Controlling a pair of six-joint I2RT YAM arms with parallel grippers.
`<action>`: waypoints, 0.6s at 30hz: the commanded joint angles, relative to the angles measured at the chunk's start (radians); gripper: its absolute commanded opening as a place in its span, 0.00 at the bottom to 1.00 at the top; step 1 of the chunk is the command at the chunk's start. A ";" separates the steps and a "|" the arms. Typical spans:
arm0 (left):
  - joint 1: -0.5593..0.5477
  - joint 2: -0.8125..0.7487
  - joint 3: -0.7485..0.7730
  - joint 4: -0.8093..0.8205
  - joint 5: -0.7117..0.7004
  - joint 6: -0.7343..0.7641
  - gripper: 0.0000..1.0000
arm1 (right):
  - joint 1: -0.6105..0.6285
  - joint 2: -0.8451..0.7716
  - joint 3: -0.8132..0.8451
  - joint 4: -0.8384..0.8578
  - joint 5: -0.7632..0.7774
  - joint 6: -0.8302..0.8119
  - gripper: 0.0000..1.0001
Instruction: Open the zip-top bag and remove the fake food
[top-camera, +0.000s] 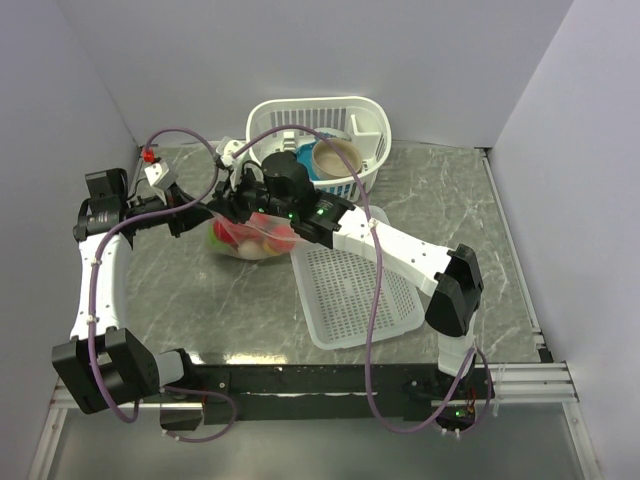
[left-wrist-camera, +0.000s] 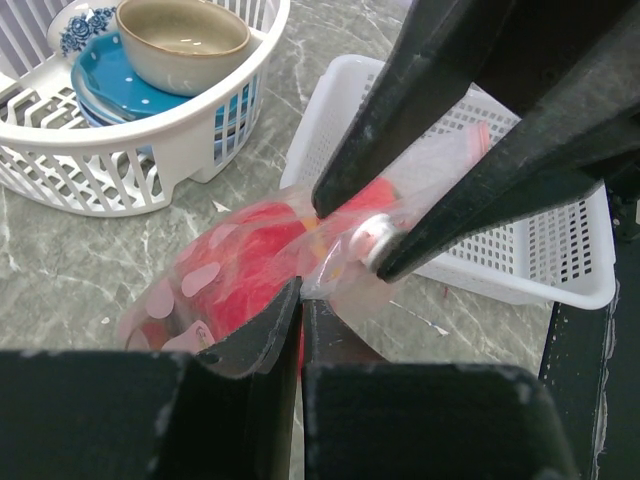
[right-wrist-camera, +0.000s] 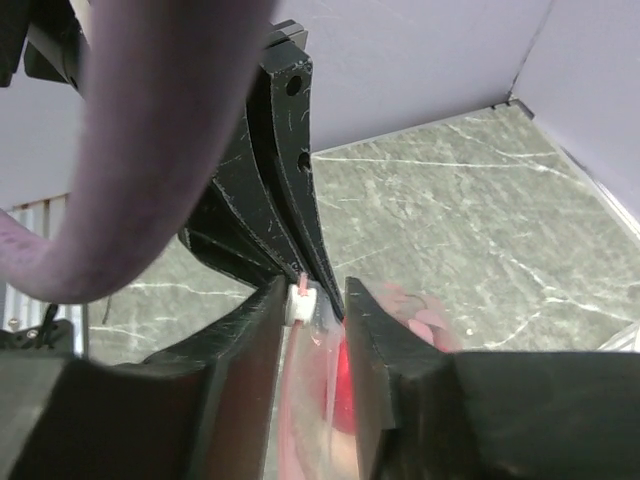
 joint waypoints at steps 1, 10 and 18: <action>-0.008 -0.023 0.035 0.019 0.040 0.007 0.11 | -0.005 0.004 0.018 0.011 -0.002 0.010 0.21; -0.008 -0.029 0.026 0.078 0.037 -0.045 0.11 | -0.005 -0.013 -0.009 -0.004 -0.002 0.017 0.13; -0.009 -0.032 0.020 0.107 0.036 -0.073 0.11 | -0.005 -0.027 -0.042 -0.020 0.003 0.019 0.03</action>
